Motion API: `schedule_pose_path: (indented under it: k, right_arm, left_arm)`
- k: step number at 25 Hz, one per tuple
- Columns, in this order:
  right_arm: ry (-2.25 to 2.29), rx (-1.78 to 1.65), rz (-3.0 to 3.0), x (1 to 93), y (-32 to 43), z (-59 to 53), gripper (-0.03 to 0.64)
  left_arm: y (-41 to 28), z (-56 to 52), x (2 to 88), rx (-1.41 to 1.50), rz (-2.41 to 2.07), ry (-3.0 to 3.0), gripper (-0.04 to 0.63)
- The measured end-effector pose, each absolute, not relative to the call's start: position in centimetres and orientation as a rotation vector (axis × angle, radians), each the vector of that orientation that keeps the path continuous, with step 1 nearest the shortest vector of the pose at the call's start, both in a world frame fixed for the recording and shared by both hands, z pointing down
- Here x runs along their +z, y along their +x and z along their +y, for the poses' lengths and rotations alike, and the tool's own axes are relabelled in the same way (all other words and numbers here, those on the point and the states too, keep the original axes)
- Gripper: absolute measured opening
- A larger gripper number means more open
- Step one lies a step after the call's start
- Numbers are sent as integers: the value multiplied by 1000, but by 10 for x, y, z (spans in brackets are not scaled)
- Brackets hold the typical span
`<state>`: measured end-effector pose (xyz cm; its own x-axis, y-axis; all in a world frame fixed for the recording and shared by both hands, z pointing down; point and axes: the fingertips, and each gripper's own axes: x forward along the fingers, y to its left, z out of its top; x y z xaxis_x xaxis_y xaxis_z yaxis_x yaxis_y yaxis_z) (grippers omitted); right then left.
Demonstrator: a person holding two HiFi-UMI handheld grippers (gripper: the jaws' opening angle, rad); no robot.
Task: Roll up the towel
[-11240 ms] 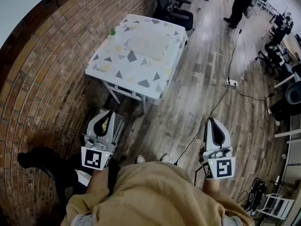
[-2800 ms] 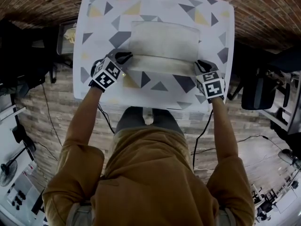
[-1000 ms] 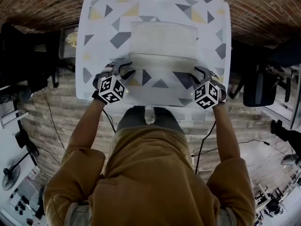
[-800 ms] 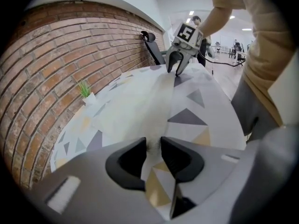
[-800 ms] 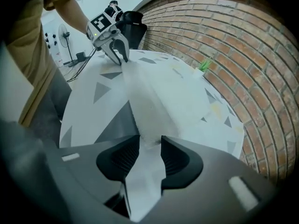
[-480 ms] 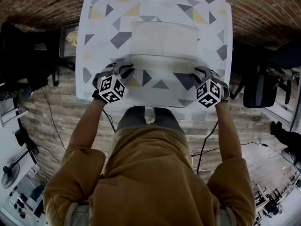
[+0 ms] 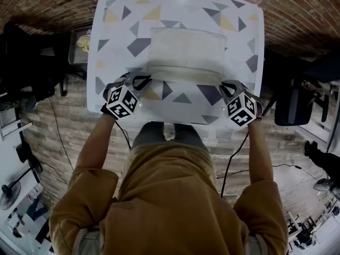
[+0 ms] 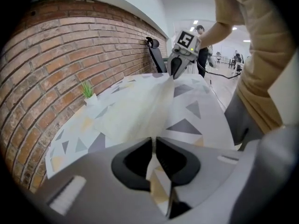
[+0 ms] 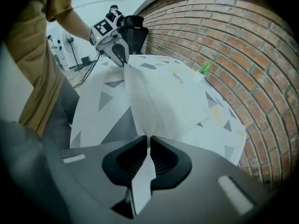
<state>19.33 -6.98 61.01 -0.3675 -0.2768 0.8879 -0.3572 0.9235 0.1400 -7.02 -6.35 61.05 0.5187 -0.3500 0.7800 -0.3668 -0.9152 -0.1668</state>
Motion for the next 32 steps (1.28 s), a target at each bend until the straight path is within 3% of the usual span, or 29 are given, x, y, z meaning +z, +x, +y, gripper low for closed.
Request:
schedule_pose_path:
  k: [21,32]
  right_arm:
    - [418,460,-2023,599,190,-166,25]
    - [503,433,-1929,618,191,-183,31]
  left_arm:
    - [-78,-146,608,1075,-552,2510,88]
    - [-77,-172,627,1154,-573,2450,92]
